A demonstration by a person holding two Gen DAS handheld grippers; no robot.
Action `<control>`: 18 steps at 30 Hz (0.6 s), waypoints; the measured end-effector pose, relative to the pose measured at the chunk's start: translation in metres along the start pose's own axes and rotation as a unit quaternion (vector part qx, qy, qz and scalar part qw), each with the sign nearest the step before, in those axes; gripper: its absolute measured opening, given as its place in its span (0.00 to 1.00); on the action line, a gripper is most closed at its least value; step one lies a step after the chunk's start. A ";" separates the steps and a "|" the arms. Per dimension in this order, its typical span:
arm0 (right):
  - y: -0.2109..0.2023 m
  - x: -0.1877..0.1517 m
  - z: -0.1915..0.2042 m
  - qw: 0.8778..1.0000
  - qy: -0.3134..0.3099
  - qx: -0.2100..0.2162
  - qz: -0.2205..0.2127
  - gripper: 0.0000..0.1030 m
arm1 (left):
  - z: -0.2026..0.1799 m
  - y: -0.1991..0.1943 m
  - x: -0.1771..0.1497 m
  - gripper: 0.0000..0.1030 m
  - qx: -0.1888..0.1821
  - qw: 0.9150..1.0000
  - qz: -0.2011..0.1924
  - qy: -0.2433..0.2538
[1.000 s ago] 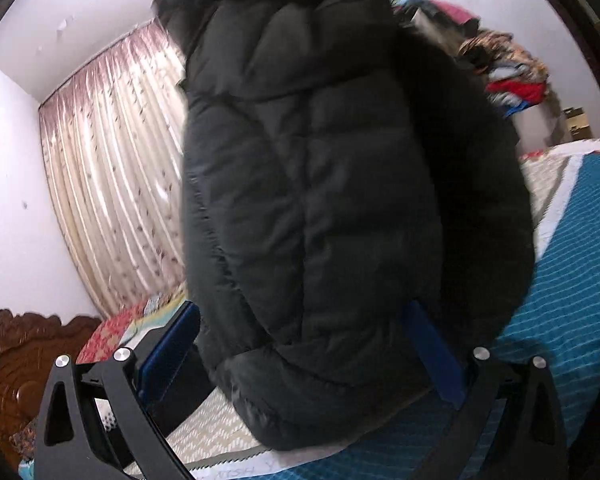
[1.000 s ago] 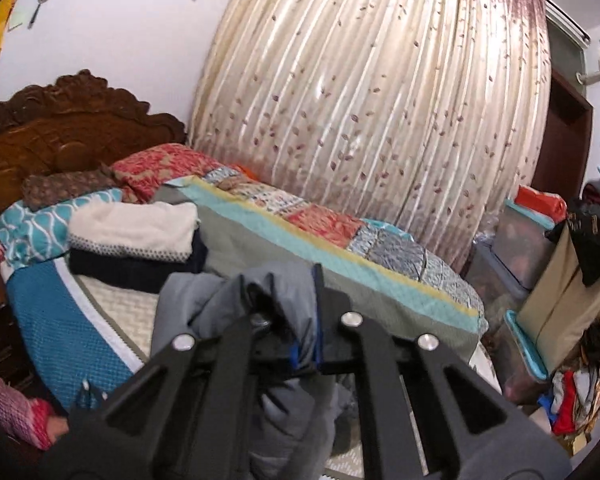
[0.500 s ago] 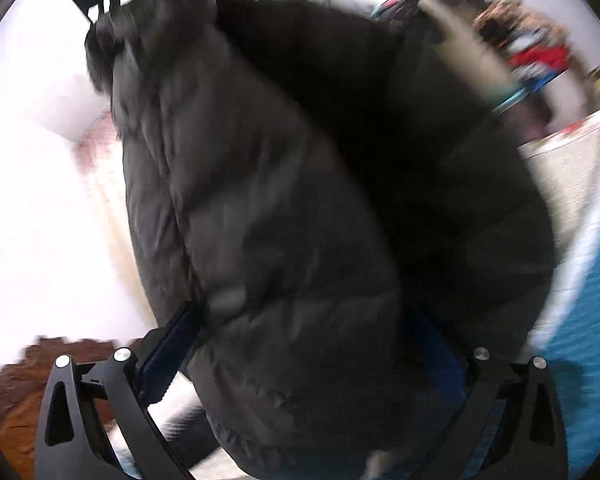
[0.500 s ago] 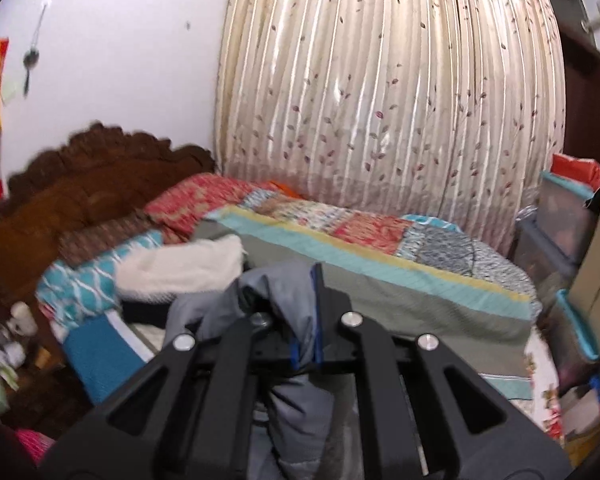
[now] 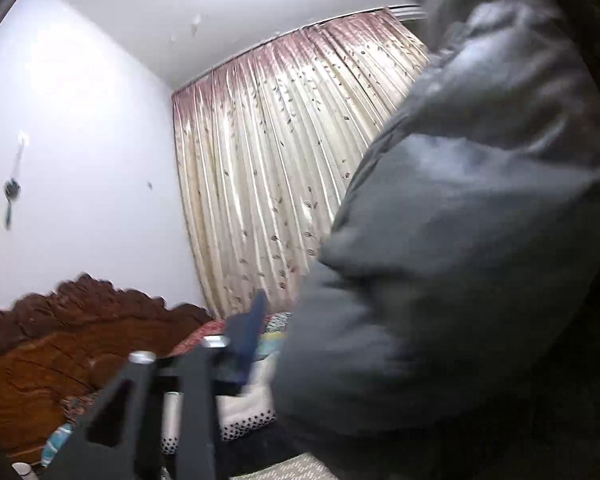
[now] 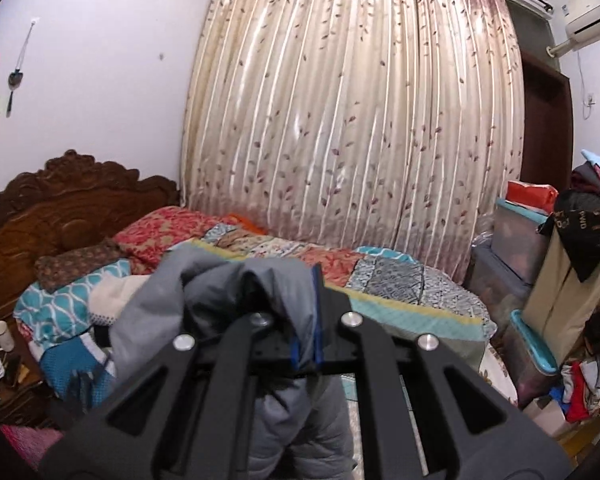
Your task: Fold large clothes
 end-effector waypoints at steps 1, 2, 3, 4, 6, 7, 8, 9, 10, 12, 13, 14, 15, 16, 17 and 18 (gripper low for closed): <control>-0.003 0.001 -0.002 1.000 -0.003 -0.002 -0.002 0.05 | 0.013 0.001 0.008 0.42 -0.009 1.000 0.000 -0.007; -0.009 0.002 -0.004 1.000 -0.007 -0.005 -0.007 0.05 | 0.019 0.008 0.022 0.41 -0.015 1.000 -0.003 -0.013; -0.014 0.004 -0.006 1.000 -0.012 -0.009 -0.010 0.05 | 0.034 0.011 0.029 0.41 -0.021 1.000 -0.007 -0.022; -0.021 0.006 -0.009 1.000 -0.015 -0.012 -0.015 0.05 | 0.047 0.010 0.040 0.41 -0.028 0.999 -0.012 -0.033; -0.037 0.010 -0.015 0.999 -0.021 -0.017 -0.027 0.05 | 0.071 0.005 0.067 0.41 -0.047 0.997 -0.028 -0.054; -0.045 0.013 -0.018 0.999 -0.024 -0.020 -0.033 0.05 | 0.078 0.003 0.081 0.41 -0.051 0.996 -0.041 -0.057; -0.054 0.012 -0.019 0.999 -0.028 -0.021 -0.039 0.05 | 0.072 0.000 0.096 0.41 -0.053 0.996 -0.052 -0.055; -0.065 0.016 -0.022 0.998 -0.033 -0.027 -0.049 0.05 | 0.081 -0.001 0.113 0.41 -0.054 0.995 -0.066 -0.054; -0.072 0.020 -0.022 0.997 -0.037 -0.031 -0.057 0.05 | 0.084 -0.002 0.134 0.41 -0.059 0.994 -0.077 -0.056; -0.089 0.030 -0.026 0.995 -0.040 -0.037 -0.079 0.05 | 0.073 -0.010 0.159 0.41 -0.075 0.991 -0.085 -0.063; -0.095 0.036 -0.028 0.995 -0.040 -0.040 -0.086 0.05 | 0.086 0.008 0.163 0.41 -0.083 0.991 -0.084 -0.068; -0.101 0.041 -0.029 0.994 -0.043 -0.044 -0.093 0.05 | 0.092 0.010 0.173 0.41 -0.096 0.989 -0.082 -0.071; -0.103 0.044 -0.032 0.993 -0.045 -0.046 -0.096 0.05 | 0.103 0.018 0.180 0.41 -0.107 0.988 -0.077 -0.075; -0.106 0.047 -0.034 0.993 -0.049 -0.050 -0.097 0.05 | 0.096 0.024 0.188 0.41 -0.118 0.988 -0.069 -0.075; -0.106 0.048 -0.037 0.993 -0.051 -0.052 -0.095 0.05 | 0.096 0.033 0.191 0.41 -0.130 0.987 -0.056 -0.075; -0.103 0.049 -0.040 0.993 -0.053 -0.055 -0.089 0.05 | 0.097 0.044 0.195 0.41 -0.144 0.986 -0.040 -0.074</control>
Point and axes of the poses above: each gripper's, at about its wrist camera, not at the fingertips, and y roughly the way its jaws point, z to its left, x to its top, the point moved 7 cm from there along y, roughly the way its jaws point, and after that the axes turned 2 degrees about x, right-handed, at the moved point
